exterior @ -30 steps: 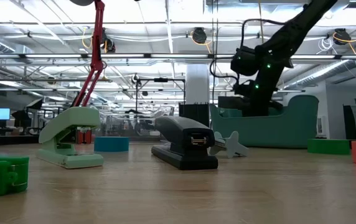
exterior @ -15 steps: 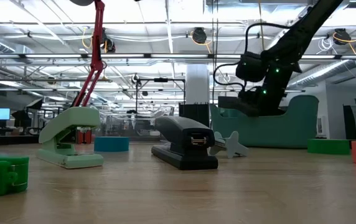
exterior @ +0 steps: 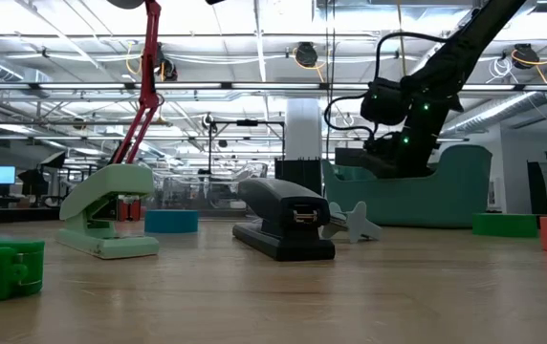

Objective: Pick and place Stapler, Stapler remover, tape
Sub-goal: Put the yellow stapler into the green bin, then put the blue stapler into the green bin

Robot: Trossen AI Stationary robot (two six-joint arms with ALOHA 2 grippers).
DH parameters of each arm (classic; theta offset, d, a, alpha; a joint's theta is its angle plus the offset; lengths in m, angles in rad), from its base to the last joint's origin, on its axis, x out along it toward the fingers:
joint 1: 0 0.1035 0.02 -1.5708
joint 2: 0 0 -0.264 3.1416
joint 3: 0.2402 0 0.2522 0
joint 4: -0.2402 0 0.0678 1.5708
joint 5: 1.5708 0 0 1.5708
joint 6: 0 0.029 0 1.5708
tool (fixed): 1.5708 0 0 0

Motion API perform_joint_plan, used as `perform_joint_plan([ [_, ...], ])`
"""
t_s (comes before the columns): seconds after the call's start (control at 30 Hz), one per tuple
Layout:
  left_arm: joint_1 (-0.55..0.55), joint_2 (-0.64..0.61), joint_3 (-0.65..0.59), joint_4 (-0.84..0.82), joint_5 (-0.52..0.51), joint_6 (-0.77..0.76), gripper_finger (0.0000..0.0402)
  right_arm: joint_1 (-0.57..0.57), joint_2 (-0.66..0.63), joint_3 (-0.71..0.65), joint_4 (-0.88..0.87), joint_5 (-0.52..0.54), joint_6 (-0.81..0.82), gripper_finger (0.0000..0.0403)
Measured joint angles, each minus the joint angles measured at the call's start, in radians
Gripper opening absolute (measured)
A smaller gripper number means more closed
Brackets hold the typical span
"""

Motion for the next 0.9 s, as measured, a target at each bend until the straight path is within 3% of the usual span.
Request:
perform_joint_plan([
  [0.2,0.0,0.0,0.0,0.0,-0.008,0.005,0.0175,0.0,-0.067,0.0,0.003,0.016,0.0,0.0129],
  [0.5,0.026,0.0,0.0,0.004,-0.009,0.02,0.0175,-0.03,-0.302,0.002,0.021,0.053,-0.008,0.0132],
  [0.7,0.045,0.0,0.0,0.006,-0.009,0.024,0.0175,-0.011,-0.447,0.002,-0.012,0.019,0.0,0.0132],
  [0.9,0.07,-0.001,-0.012,0.017,-0.025,0.032,0.0175,0.055,-0.583,0.002,-0.076,-0.083,0.046,0.0122],
])
